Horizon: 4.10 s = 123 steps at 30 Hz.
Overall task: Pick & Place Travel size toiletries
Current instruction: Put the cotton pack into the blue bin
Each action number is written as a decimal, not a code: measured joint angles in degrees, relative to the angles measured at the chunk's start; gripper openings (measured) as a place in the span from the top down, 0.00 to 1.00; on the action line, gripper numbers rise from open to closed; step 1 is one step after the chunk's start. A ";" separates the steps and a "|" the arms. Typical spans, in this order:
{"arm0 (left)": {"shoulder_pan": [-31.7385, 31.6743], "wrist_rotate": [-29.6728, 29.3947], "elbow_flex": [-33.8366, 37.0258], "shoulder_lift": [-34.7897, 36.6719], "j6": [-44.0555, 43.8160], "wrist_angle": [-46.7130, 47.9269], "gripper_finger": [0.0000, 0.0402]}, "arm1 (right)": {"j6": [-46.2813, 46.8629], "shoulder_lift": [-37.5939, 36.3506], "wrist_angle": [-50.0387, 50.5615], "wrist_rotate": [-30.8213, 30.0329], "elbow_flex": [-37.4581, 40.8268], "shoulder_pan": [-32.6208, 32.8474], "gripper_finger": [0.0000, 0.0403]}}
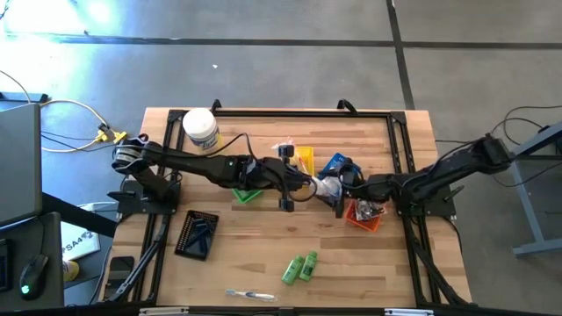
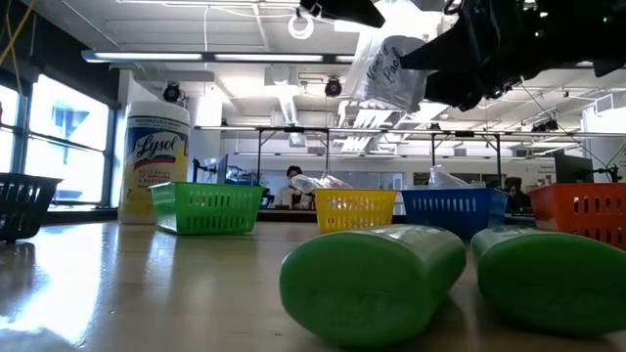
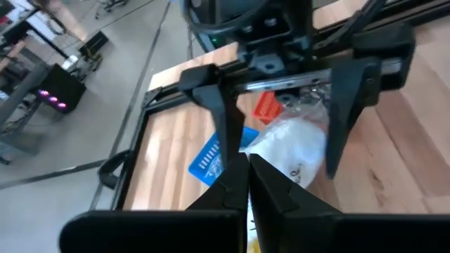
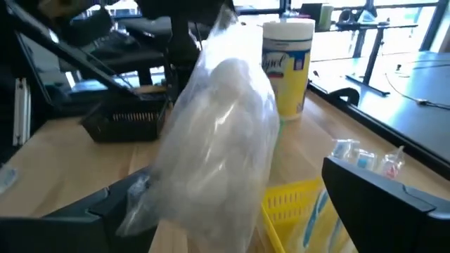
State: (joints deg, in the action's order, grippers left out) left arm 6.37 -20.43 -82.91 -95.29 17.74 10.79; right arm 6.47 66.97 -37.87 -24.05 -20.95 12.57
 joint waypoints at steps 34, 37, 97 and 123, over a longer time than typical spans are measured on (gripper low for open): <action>1.81 7.03 0.00 2.06 -0.23 12.64 0.80 | -1.56 3.40 -7.26 2.57 0.02 -1.06 0.83; 2.87 6.44 0.04 3.88 -2.02 16.33 0.67 | -1.66 3.41 -7.22 2.59 0.02 -1.06 0.85; 5.64 2.72 76.34 68.06 -14.49 -25.78 0.96 | 24.22 -1.98 97.10 6.12 -36.17 -17.15 0.91; 5.63 2.81 76.30 68.06 -15.03 -26.94 0.96 | 22.35 23.04 93.40 8.93 -36.15 -19.73 0.91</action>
State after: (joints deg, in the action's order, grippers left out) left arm 12.00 -17.62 -6.61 -27.22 2.71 -16.15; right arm 28.82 90.01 55.54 -15.13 -57.10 -7.16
